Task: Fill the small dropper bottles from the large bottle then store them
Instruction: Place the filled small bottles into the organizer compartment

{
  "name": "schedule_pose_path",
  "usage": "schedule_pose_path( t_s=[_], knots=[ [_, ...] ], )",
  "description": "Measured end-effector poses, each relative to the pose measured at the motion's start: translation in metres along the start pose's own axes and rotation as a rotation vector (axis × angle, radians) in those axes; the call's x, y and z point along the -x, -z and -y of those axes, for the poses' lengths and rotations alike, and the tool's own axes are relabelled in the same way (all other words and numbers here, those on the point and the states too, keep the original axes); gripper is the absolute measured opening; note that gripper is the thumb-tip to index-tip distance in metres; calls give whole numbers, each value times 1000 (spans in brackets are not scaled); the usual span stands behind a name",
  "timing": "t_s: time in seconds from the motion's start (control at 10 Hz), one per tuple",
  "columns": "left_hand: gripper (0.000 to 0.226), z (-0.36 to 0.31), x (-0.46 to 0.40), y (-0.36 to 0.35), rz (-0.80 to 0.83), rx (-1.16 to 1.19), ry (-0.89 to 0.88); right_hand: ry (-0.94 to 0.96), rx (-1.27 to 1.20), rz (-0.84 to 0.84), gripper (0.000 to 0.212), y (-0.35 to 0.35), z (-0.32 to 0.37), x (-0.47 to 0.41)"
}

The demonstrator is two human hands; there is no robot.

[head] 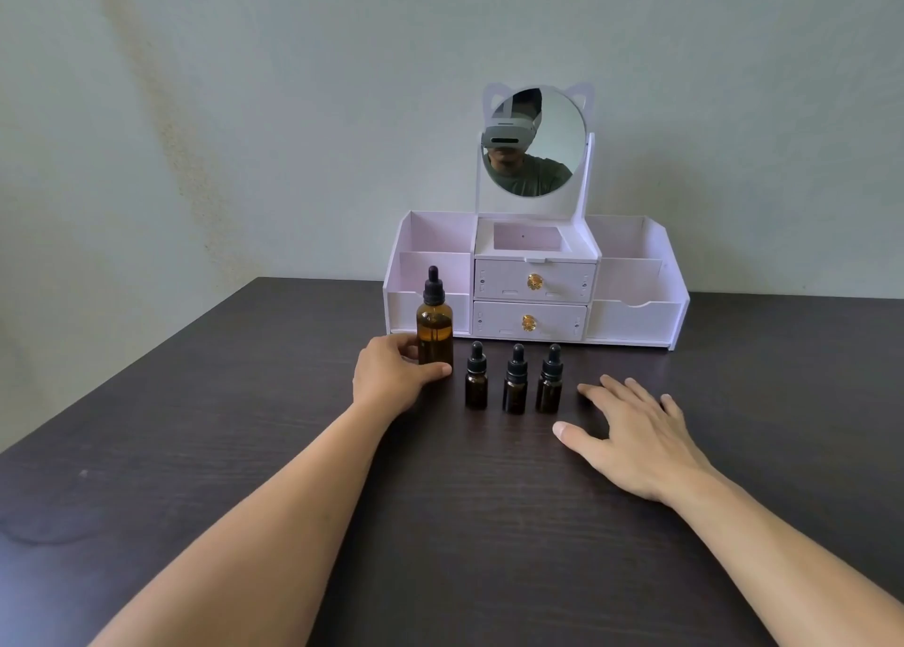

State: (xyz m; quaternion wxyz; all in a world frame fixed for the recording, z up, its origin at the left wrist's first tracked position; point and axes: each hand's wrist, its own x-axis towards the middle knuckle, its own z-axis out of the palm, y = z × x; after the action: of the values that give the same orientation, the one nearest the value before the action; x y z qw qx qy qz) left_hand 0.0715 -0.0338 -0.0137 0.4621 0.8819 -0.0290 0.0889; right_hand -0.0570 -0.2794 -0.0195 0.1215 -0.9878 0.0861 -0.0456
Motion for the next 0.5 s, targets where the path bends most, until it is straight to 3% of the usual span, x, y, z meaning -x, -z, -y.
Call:
schedule_pose_path(
  t_s=[0.5],
  knots=[
    [47, -17, -23, -22, -122, -191, 63, -5, -43, -31, 73, 1, 0, -2]
  ],
)
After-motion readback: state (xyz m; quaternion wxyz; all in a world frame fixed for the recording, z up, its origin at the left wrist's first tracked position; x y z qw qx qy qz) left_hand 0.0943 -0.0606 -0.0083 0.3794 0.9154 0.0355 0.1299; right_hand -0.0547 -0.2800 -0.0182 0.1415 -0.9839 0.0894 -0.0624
